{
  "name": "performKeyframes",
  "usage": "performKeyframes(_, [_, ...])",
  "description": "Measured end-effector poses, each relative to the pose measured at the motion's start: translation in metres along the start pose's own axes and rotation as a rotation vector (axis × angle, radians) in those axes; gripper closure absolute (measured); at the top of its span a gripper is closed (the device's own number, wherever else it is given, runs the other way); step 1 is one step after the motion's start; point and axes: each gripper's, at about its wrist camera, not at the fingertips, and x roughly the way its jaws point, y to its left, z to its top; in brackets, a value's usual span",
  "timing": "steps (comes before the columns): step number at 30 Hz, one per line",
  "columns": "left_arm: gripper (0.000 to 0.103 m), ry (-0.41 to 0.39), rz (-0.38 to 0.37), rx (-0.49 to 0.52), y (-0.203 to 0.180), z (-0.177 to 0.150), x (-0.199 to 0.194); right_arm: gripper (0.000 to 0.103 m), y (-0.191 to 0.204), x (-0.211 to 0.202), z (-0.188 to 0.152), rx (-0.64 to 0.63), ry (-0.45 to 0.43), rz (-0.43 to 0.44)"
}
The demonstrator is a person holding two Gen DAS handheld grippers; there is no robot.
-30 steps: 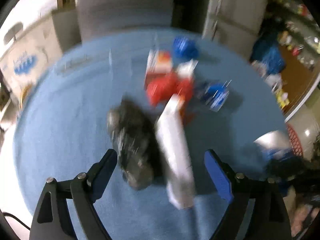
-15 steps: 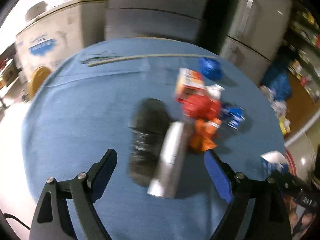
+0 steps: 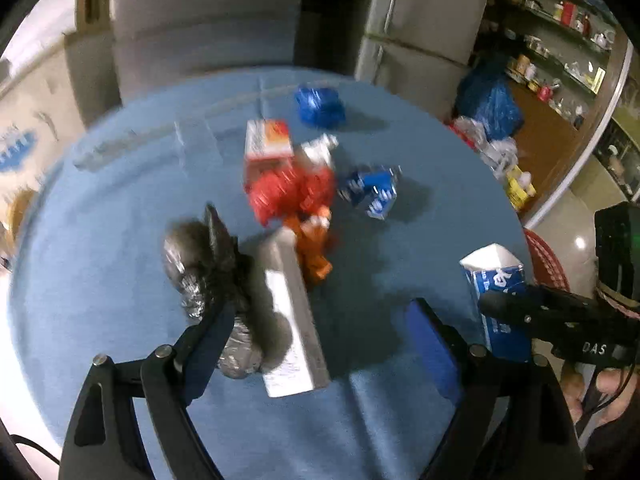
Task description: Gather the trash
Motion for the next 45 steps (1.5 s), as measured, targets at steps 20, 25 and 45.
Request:
performKeyframes(20, [0.075, 0.139, 0.069, -0.299, 0.088, -0.012, 0.055, 0.038, 0.003, -0.003, -0.002, -0.013, -0.003, -0.023])
performKeyframes(25, [0.075, 0.039, 0.144, -0.274, 0.082, -0.014, 0.024, 0.038, -0.001, -0.010, -0.002, 0.003, -0.025, -0.038])
performKeyframes(45, [0.075, -0.035, -0.044, 0.027, -0.056, 0.016, 0.001, 0.039, -0.046, -0.090, -0.016, 0.097, -0.188, -0.143])
